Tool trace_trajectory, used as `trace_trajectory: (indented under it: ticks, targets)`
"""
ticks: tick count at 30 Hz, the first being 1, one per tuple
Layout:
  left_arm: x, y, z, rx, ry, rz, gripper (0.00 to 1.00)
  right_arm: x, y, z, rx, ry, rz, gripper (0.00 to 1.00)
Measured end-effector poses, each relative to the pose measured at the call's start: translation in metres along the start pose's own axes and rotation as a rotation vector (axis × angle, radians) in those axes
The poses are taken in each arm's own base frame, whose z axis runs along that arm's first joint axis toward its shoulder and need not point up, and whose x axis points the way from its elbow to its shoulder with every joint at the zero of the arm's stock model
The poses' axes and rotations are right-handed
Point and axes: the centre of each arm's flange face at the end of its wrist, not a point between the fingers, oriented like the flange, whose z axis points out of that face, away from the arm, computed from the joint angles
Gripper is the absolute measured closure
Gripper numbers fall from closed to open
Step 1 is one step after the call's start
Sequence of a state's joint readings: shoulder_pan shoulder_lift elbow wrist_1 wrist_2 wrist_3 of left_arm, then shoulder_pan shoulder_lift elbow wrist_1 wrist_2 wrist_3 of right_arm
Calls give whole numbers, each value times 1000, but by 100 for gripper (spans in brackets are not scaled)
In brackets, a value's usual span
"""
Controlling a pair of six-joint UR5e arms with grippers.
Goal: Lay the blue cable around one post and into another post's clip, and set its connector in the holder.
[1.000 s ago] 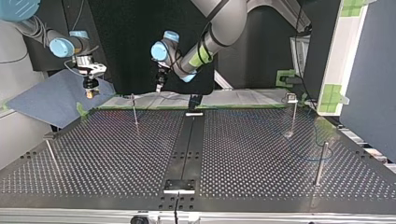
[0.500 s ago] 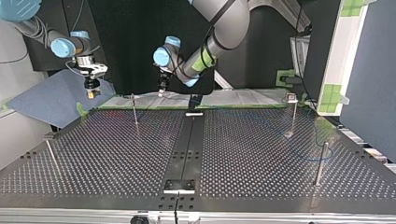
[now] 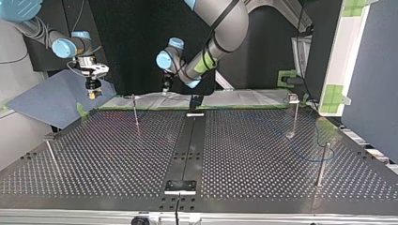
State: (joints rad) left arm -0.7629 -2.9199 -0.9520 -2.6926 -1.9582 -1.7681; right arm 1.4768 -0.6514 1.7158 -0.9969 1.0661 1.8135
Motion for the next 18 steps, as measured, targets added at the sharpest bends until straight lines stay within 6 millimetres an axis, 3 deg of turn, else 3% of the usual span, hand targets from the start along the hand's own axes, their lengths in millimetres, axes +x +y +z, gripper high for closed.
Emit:
trace_trajectory:
  ticks: [9, 18]
  targets:
    - [0, 6, 3, -6, 1, -2, 0, 0, -1, 0, 1, -1, 1, 100]
    - [2, -12, -6, 21, -18, 45, 0, 0, -1, 0, 1, -1, 2, 100]
